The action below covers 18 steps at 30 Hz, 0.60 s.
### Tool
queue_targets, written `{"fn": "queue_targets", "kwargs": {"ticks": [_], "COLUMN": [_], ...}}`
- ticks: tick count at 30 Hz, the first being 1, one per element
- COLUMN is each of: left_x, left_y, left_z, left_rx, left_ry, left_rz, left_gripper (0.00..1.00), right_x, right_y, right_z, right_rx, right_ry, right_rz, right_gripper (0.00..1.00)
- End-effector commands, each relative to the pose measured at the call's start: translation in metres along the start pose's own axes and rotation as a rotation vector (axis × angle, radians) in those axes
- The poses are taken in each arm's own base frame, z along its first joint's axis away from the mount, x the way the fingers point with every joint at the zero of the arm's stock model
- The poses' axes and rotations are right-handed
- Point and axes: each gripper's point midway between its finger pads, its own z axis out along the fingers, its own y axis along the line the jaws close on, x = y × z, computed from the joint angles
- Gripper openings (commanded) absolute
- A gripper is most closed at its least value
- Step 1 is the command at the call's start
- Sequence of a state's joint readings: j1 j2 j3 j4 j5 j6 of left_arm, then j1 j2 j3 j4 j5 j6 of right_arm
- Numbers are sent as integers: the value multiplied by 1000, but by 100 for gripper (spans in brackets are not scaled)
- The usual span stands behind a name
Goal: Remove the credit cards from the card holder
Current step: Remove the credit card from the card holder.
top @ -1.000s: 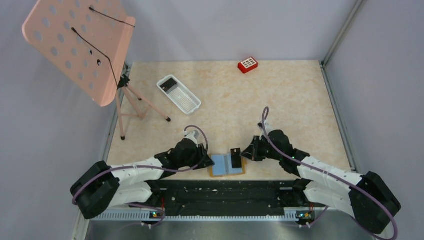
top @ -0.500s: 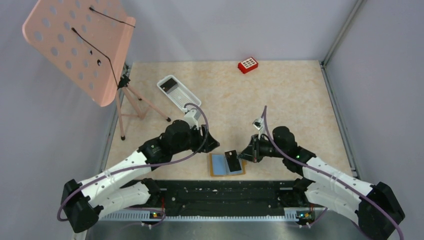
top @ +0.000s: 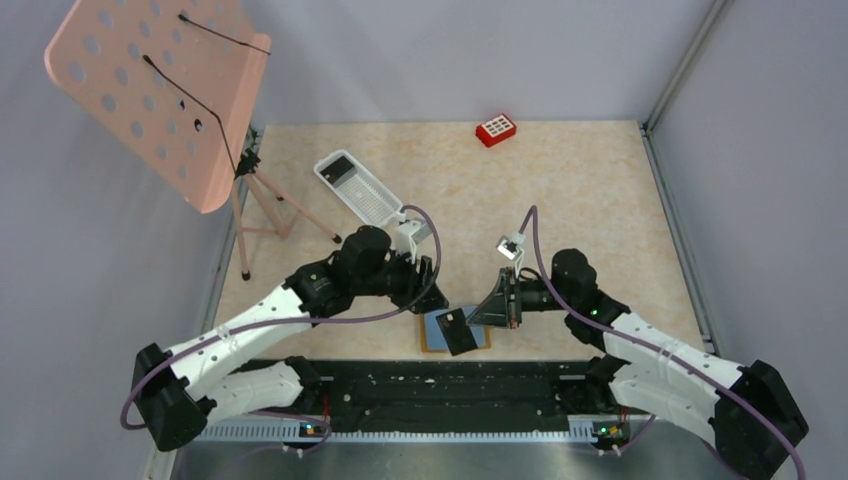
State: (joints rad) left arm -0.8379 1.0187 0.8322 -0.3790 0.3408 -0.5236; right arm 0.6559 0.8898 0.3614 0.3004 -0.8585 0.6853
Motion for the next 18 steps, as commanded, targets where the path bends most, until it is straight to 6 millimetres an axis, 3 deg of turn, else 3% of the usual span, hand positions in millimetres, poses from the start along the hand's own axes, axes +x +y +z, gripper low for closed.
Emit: {"fn": "queue_targets", "kwargs": {"ticks": [1,13,18], "left_x": [-5,8,9], "left_y": [-27,-40,-42], "left_z": [-1,2,3], "left_rx": [145,250,271], "left_ry": [21,95,105], "left_rz": [47,63,60], "left_gripper": [51,44,18], "right_x": [-11,-9,-8], "right_y": [18,20,19], "right_z": [0,1,1], "right_rx": [-85,-110,-111], "right_ry": [-15,2,6], "right_rz": [-52,-48,-42], "right_gripper": [0,0,0]}}
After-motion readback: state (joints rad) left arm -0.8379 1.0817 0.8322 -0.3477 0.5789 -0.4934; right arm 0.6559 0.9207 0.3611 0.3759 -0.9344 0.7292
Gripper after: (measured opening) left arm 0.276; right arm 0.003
